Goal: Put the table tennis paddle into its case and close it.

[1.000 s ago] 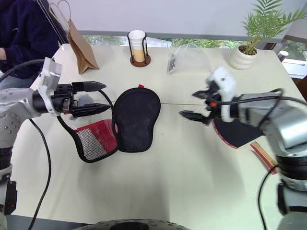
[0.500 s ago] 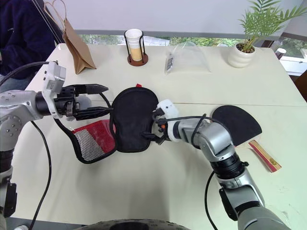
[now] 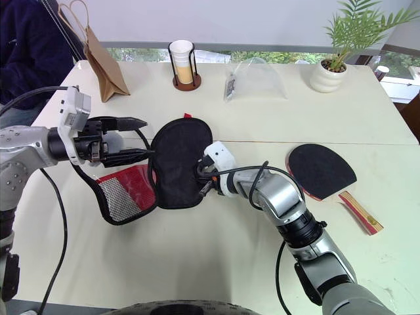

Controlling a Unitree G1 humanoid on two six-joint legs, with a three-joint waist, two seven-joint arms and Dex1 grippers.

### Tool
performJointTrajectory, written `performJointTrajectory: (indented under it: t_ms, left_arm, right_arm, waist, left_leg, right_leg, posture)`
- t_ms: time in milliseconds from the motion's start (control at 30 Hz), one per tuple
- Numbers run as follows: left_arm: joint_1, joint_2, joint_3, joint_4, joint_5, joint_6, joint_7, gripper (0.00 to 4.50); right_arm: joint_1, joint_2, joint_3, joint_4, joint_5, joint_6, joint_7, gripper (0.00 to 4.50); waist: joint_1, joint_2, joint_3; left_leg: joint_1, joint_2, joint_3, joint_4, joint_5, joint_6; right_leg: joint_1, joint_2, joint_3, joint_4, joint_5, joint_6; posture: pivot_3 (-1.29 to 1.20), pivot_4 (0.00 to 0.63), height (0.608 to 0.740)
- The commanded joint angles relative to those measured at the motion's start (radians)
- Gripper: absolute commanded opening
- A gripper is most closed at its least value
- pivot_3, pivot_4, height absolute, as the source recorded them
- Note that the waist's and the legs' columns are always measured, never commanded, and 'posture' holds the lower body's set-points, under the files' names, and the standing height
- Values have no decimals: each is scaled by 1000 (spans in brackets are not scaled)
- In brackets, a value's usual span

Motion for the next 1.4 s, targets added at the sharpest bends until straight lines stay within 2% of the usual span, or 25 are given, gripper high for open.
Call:
performJointTrajectory:
  t_ms: [33, 267, 500, 667, 900, 1033, 1200, 1300, 1400]
  left_arm:
    - [-3, 13, 25, -14, 1, -10, -1, 4500]
    - [-24, -4, 0, 12, 15, -30, -18, 4500]
    - [-33, -27, -16, 20, 31, -41, -25, 4500]
    - [-28, -36, -22, 20, 36, -48, -27, 4500]
    - [-26, -52, -31, 14, 43, -50, -25, 4500]
    - [-31, -57, -36, 16, 44, -49, -27, 4500]
    - [-39, -69, -43, 18, 43, -50, -33, 4500]
    - [-40, -79, -51, 22, 46, -56, -40, 4500]
    - [-55, -92, -66, 40, 55, -70, -49, 4500]
  right_arm:
    - [13, -88, -23, -74, 25, 31, 70, 64]
    - [104, -427, -149, -189, 106, -29, 315, 64]
    - [184, -634, -225, -95, 59, -186, 457, 64]
    - [232, -714, -259, -10, 15, -306, 528, 64]
    - [235, -702, -282, 40, -6, -347, 543, 64]
    - [233, -698, -328, 37, 4, -328, 528, 1974]
    - [282, -755, -529, 22, 54, -301, 538, 4439]
    - [371, -805, -668, 22, 36, -279, 533, 4439]
    - [555, -820, -817, -11, -2, -257, 544, 4439]
  waist:
    - [7, 0, 0]
    - [11, -1, 0]
    - [6, -1, 1]
    - [10, -1, 1]
    - [9, -1, 1]
    - [10, -1, 1]
    - [14, -1, 1]
    - [24, -1, 1]
    - [36, -1, 1]
  left_leg:
    - [0, 0, 0, 0, 0, 0]
    - [0, -2, 0, 1, -3, 7]
    - [0, -2, 0, 0, -3, 7]
    - [0, -2, 0, 1, -3, 7]
    - [0, -1, 0, 1, -2, 6]
    - [0, -1, 0, 1, 0, 3]
    - [0, -1, 0, 1, 0, 2]
    - [0, -1, 0, 1, -1, 3]
    - [0, -1, 0, 1, -1, 4]
  right_leg:
    - [0, 0, 0, 0, 0, 0]
    - [1, -3, 0, -1, 0, 0]
    - [1, -2, 0, -1, 0, 0]
    - [2, -2, 0, -1, 0, 0]
    - [2, -3, 0, -2, 0, 0]
    - [2, -3, 0, -2, 0, 0]
    - [2, -3, 0, -1, 0, 0]
    - [2, -3, 0, -1, 0, 0]
    - [2, -3, 0, -1, 0, 0]
  posture:
    - [0, 150, 740]
    - [0, 150, 740]
    - [0, 150, 740]
    - [0, 150, 740]
    - [0, 150, 740]
    - [0, 150, 740]
    - [0, 150, 740]
    - [0, 150, 740]
    - [0, 150, 740]
